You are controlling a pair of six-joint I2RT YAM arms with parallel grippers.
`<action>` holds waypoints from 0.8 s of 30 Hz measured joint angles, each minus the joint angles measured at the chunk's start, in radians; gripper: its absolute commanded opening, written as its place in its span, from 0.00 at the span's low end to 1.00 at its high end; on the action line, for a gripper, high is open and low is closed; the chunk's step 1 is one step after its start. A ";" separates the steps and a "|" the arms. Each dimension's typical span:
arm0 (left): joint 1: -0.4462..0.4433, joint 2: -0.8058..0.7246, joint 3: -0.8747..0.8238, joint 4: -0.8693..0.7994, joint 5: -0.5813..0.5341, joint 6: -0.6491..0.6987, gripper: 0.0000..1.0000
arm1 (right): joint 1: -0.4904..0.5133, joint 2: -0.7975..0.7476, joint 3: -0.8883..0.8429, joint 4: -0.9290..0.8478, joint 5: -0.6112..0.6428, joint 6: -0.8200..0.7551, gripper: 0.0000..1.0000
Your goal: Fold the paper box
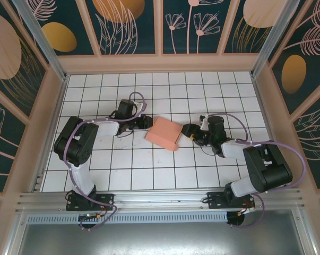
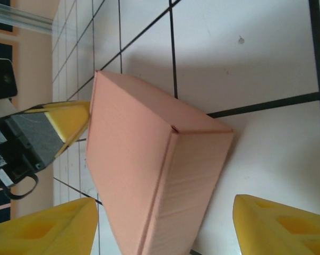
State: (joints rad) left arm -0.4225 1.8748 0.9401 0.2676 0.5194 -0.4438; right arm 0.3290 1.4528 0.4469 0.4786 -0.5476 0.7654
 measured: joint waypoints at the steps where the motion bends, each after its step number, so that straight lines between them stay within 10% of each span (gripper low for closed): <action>1: 0.002 0.000 -0.002 0.006 0.000 -0.002 0.26 | 0.000 0.000 0.000 0.007 -0.002 0.002 0.68; 24: 0.026 0.002 -0.025 0.037 -0.011 -0.003 0.25 | 0.046 0.090 -0.010 0.195 -0.082 0.151 0.71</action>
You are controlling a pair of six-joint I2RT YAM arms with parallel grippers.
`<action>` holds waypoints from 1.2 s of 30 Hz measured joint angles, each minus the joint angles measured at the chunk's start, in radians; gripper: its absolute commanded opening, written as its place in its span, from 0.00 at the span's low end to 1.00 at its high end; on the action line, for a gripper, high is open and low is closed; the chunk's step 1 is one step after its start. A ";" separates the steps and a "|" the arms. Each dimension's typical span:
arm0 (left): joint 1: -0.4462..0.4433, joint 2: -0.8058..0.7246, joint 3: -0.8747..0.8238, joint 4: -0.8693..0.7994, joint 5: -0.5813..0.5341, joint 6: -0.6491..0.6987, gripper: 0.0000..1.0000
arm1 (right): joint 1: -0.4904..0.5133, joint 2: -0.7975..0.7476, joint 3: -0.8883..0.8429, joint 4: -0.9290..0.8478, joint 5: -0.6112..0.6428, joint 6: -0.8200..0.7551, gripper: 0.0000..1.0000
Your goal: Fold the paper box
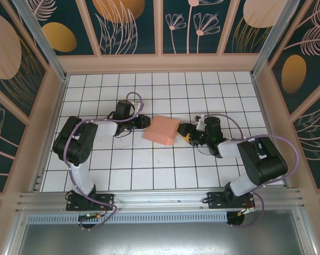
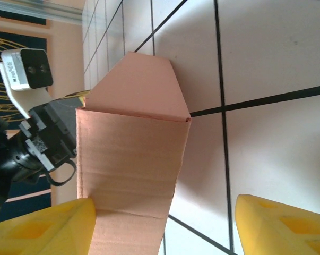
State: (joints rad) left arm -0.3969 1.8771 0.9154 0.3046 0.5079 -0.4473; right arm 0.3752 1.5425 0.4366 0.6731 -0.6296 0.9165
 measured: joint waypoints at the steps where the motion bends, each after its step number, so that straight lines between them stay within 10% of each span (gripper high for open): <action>1: 0.000 0.000 0.000 0.000 -0.001 0.000 0.25 | 0.000 0.004 0.000 0.013 -0.006 0.012 0.72; 19: 0.002 0.003 -0.008 0.006 0.009 0.000 0.26 | 0.013 -0.006 -0.037 0.124 -0.026 0.104 0.80; 36: 0.003 -0.004 -0.038 0.041 0.027 0.010 0.33 | 0.036 0.043 0.035 0.077 -0.022 0.188 0.50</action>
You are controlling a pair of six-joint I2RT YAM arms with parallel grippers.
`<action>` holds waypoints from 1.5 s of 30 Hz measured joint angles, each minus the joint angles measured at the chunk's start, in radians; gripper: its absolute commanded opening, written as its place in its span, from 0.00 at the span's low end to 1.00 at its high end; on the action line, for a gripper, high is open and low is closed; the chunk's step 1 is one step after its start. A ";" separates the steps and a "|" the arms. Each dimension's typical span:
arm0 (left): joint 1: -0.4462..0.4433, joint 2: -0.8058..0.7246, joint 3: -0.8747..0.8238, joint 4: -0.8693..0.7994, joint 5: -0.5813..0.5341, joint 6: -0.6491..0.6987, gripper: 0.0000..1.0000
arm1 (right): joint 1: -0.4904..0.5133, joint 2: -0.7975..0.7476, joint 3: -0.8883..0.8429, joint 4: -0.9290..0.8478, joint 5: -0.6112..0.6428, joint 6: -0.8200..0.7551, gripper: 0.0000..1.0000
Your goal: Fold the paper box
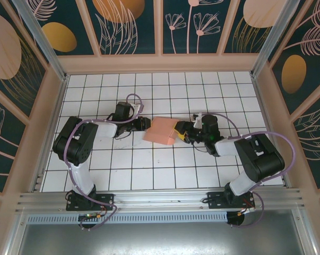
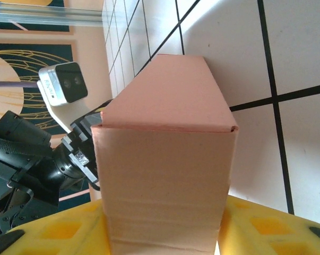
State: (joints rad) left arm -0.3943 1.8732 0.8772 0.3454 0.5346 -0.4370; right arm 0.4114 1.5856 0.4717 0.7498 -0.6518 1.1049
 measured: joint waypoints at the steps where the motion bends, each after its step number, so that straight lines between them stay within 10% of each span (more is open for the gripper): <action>1: 0.000 -0.006 -0.008 0.006 -0.002 0.003 0.35 | 0.000 0.004 0.000 -0.003 0.000 0.003 0.50; 13: -0.003 -0.248 -0.235 0.226 -0.114 0.069 0.73 | -0.048 -0.015 0.014 -0.071 -0.013 -0.010 0.48; 16: -0.016 -0.338 -0.304 0.307 -0.163 0.123 0.98 | -0.074 -0.034 0.018 -0.089 -0.028 -0.024 0.48; 32: -0.333 -0.486 -0.543 0.719 -0.569 0.876 0.99 | -0.249 -0.180 0.095 -0.220 -0.109 -0.063 0.48; 45: -0.444 -0.085 -0.541 1.188 -0.849 1.572 0.99 | -0.248 -0.245 0.108 -0.186 -0.193 0.040 0.48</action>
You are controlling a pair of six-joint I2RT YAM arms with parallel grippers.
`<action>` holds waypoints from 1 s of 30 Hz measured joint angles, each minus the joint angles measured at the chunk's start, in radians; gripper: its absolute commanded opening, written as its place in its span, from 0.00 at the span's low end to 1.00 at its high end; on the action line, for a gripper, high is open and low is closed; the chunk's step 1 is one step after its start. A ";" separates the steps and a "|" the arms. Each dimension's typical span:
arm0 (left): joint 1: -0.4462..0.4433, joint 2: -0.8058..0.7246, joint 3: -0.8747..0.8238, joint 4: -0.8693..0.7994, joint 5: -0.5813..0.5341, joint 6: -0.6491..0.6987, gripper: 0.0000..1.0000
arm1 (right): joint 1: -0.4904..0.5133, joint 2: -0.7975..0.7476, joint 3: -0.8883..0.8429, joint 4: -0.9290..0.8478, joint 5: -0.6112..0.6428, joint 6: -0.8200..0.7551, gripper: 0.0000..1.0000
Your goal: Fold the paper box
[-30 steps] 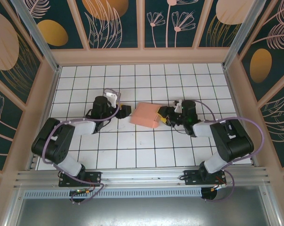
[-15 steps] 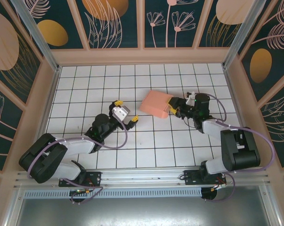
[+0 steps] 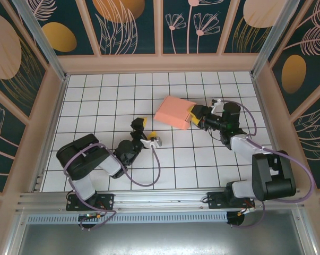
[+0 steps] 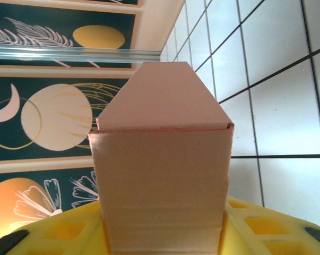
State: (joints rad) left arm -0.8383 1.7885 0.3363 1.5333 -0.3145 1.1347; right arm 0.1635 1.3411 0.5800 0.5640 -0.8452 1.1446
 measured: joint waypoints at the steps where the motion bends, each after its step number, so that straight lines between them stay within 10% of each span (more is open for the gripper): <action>1: -0.002 0.008 0.007 0.005 -0.006 0.026 0.99 | 0.000 -0.005 0.000 0.006 -0.006 0.008 0.48; 30: -0.018 0.097 0.139 0.072 -0.061 0.113 0.75 | 0.071 -0.057 -0.072 0.069 -0.047 0.097 0.48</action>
State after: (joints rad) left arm -0.8566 1.8854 0.4751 1.6051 -0.3752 1.2480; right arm 0.2340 1.2839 0.5076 0.6334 -0.8921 1.2415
